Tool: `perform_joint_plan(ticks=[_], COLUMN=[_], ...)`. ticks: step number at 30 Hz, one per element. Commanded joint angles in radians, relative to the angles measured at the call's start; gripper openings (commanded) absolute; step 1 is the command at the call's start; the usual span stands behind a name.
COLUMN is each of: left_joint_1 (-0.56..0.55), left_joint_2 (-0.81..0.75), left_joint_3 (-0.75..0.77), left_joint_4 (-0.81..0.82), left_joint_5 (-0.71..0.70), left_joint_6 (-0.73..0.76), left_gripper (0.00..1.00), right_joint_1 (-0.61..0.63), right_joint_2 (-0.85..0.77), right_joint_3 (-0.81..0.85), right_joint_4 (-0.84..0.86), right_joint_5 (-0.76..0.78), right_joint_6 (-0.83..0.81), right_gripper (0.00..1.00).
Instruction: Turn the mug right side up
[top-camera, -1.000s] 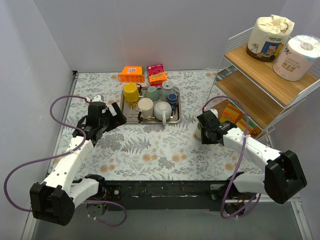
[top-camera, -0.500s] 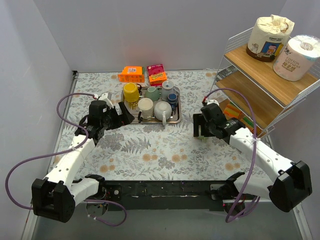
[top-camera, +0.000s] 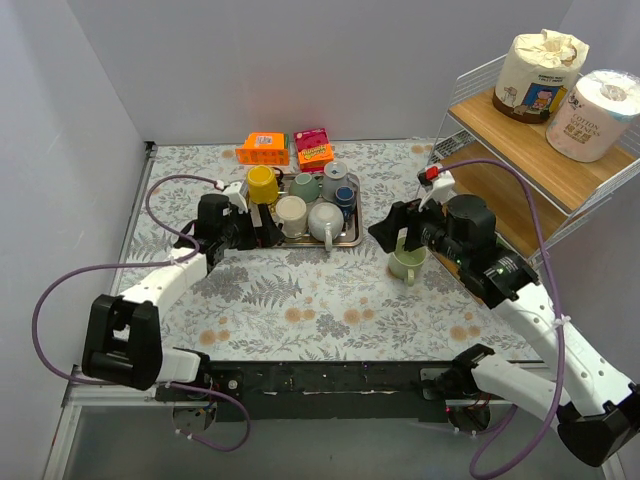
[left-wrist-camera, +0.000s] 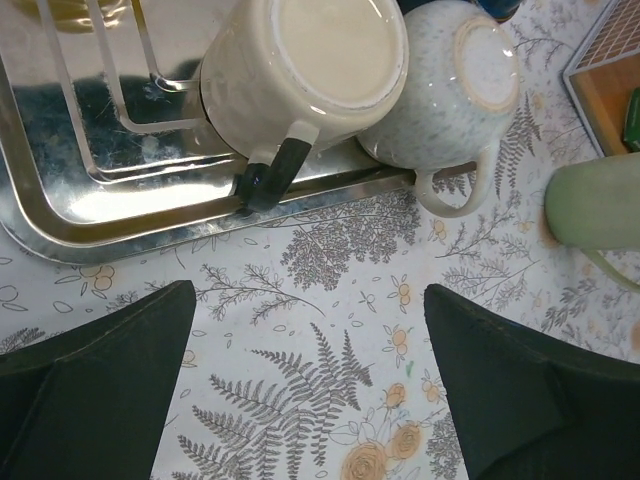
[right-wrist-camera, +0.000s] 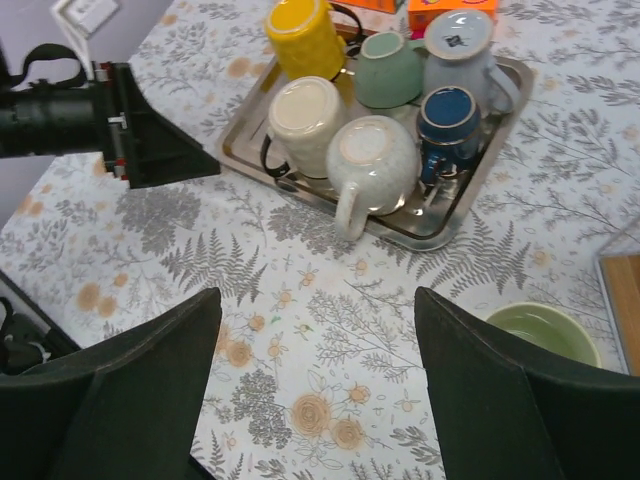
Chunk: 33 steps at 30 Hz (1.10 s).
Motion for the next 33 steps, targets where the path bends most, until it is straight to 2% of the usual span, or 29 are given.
perform_joint_plan(ticks=[1, 5, 8, 12, 23, 24, 30, 33], left_joint_1=[-0.012, -0.019, -0.026, -0.038, -0.085, -0.088, -0.124, -0.138], left_joint_2=[0.043, 0.119, 0.169, 0.226, 0.381, 0.389, 0.416, 0.43], left_joint_3=[0.053, 0.074, 0.077, 0.109, 0.237, 0.249, 0.257, 0.263], left_joint_4=[0.075, 0.095, 0.14, 0.161, 0.139, 0.131, 0.108, 0.108], left_joint_5=[0.0, 0.006, 0.014, -0.011, -0.136, -0.144, -0.216, -0.251], left_joint_6=[0.073, 0.076, 0.08, 0.089, 0.167, 0.176, 0.23, 0.239], left_gripper=[0.98, 0.88, 0.84, 0.7, 0.52, 0.47, 0.42, 0.34], right_joint_1=[-0.002, -0.002, -0.002, -0.004, -0.002, -0.002, -0.002, -0.002], right_joint_2=[0.051, 0.071, 0.103, 0.146, 0.186, 0.184, 0.173, 0.179], right_joint_3=[0.037, 0.037, 0.064, 0.089, 0.087, 0.083, 0.061, 0.061], right_joint_4=[0.06, 0.057, 0.026, 0.018, 0.014, 0.014, 0.014, 0.015], right_joint_5=[-0.129, -0.125, -0.125, -0.141, -0.151, -0.148, -0.122, -0.114], right_joint_6=[-0.034, -0.032, -0.032, -0.035, -0.019, -0.017, 0.001, 0.006], right_gripper=[0.83, 0.82, 0.8, 0.8, 0.78, 0.78, 0.78, 0.77])
